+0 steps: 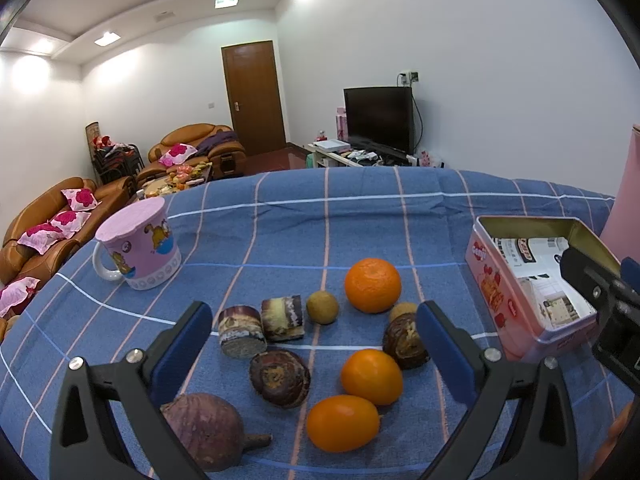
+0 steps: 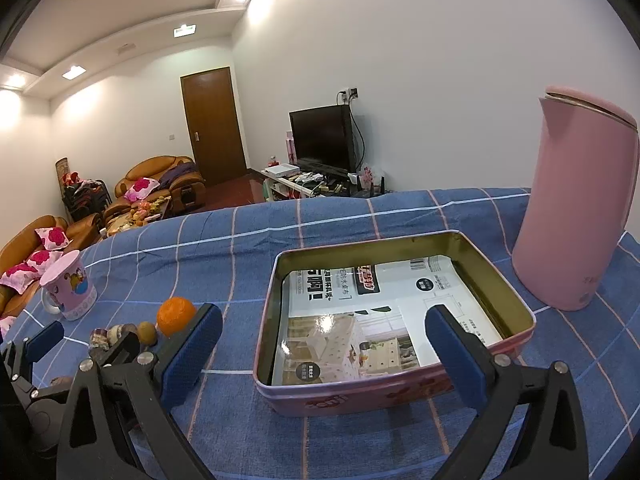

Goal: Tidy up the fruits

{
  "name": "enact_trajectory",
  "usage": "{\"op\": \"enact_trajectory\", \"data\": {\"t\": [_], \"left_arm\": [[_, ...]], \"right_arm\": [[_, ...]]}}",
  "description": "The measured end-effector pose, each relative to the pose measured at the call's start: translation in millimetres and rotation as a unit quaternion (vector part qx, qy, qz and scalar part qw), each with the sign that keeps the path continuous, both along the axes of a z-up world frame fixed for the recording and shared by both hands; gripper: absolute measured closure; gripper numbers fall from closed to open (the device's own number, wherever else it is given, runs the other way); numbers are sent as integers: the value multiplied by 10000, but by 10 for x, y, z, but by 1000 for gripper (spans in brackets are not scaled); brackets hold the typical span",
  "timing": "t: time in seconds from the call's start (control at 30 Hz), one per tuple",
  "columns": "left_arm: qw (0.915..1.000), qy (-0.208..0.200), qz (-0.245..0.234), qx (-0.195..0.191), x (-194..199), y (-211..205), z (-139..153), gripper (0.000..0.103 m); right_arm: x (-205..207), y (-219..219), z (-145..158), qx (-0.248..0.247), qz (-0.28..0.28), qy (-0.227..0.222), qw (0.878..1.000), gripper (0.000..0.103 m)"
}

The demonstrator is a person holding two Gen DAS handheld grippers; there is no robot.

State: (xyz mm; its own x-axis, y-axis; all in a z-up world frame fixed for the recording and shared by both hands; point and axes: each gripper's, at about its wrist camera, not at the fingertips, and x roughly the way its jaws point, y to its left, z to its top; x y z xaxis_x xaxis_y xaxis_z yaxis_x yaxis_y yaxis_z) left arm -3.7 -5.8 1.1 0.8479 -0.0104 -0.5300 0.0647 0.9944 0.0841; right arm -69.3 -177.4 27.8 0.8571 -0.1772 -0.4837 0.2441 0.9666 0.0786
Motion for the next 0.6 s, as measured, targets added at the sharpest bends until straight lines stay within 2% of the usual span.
{"op": "enact_trajectory", "data": {"t": [0.6], "left_arm": [[10000,8,2,-12,-5,9,-5,0]], "right_arm": [[3,21,-7,-28,32,-6,10000,1]]}}
